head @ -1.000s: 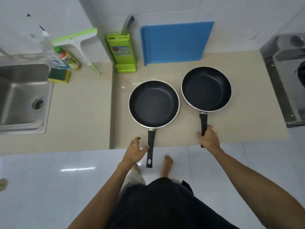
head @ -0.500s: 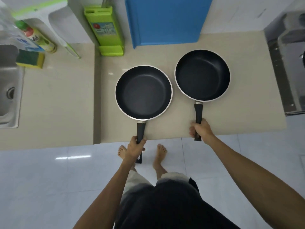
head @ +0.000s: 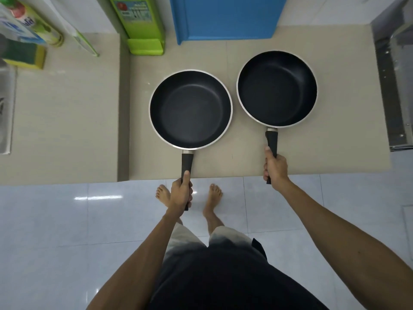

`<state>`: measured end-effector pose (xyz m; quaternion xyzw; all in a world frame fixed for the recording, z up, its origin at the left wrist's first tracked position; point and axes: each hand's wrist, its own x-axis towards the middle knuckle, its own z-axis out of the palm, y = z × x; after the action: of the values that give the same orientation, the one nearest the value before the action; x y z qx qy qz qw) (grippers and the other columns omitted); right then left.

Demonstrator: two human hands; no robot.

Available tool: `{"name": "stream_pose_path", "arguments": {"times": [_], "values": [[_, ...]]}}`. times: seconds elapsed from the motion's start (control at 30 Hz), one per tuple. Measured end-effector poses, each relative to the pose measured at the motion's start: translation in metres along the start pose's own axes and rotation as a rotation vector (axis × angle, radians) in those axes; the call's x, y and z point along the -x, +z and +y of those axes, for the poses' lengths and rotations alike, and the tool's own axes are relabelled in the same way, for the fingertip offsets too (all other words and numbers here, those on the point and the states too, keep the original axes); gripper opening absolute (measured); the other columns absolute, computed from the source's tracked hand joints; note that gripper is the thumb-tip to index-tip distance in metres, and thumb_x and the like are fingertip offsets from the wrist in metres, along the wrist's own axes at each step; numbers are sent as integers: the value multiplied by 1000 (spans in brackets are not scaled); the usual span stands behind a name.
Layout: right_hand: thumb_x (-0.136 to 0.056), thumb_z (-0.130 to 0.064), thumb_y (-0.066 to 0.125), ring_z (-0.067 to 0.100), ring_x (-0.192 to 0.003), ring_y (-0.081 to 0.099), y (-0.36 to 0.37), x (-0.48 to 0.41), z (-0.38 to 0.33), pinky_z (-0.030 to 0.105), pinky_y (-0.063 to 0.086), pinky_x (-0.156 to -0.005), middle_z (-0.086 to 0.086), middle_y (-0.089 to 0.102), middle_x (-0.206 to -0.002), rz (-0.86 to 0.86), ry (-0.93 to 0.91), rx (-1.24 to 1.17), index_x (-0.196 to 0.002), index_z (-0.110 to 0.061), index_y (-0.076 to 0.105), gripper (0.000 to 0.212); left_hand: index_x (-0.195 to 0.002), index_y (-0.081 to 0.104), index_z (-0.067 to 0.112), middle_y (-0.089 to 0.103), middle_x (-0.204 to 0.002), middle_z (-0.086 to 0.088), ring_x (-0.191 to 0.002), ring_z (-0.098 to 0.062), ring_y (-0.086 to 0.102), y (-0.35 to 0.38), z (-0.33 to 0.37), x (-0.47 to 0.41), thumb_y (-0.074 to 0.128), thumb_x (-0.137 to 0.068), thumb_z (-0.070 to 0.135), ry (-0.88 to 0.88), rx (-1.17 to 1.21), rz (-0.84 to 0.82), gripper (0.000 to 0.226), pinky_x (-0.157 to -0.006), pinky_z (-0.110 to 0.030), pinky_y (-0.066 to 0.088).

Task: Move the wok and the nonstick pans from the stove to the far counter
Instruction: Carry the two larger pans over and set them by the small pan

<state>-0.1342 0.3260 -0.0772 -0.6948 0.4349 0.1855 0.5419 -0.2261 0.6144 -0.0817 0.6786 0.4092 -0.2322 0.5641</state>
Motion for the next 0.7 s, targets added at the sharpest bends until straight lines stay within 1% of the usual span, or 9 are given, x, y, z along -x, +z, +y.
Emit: {"name": "stream_pose_path", "arguments": {"times": [0.07, 0.2, 0.37, 0.53, 0.7], "values": [[-95, -54, 59, 12, -36, 36, -3, 4, -4, 23, 34, -35, 1, 45, -56, 15, -8, 33, -75, -15, 49, 45, -73, 49, 12, 45, -55, -1, -40, -9, 41, -1, 6, 4, 42, -101, 55, 1, -9, -6, 51, -38, -21, 38], [-97, -54, 58, 14, -41, 35, -13, 17, -12, 23, 33, -35, 1, 44, -59, 35, -1, 80, -78, -14, 49, 44, -71, 43, 14, 41, -56, -1, -43, -13, 37, -11, 22, 13, 39, -101, 56, 19, -51, -14, 52, -39, -24, 34], [-98, -51, 57, 17, -44, 37, -19, 49, -27, 24, 34, -39, 4, 46, -63, 32, 11, 93, -84, -13, 51, 41, -80, 45, 12, 42, -62, -5, -45, -14, 37, -27, 44, 33, 39, -99, 59, 36, -103, -5, 51, -43, -25, 36], [-99, -50, 57, 19, -45, 36, -24, 76, -38, 27, 33, -44, 5, 45, -62, 22, -2, 96, -75, -15, 47, 44, -85, 48, 10, 44, -67, -6, -50, -15, 37, -49, 51, 43, 37, -100, 59, 37, -165, 3, 53, -43, -25, 36], [-99, -49, 57, 18, -45, 33, -30, 101, -50, 26, 31, -46, 4, 42, -60, 6, -42, 127, -71, -17, 44, 44, -79, 46, 13, 42, -63, -3, -45, -15, 34, -80, 62, 58, 37, -98, 60, 47, -82, -39, 51, -41, -21, 30]]}}
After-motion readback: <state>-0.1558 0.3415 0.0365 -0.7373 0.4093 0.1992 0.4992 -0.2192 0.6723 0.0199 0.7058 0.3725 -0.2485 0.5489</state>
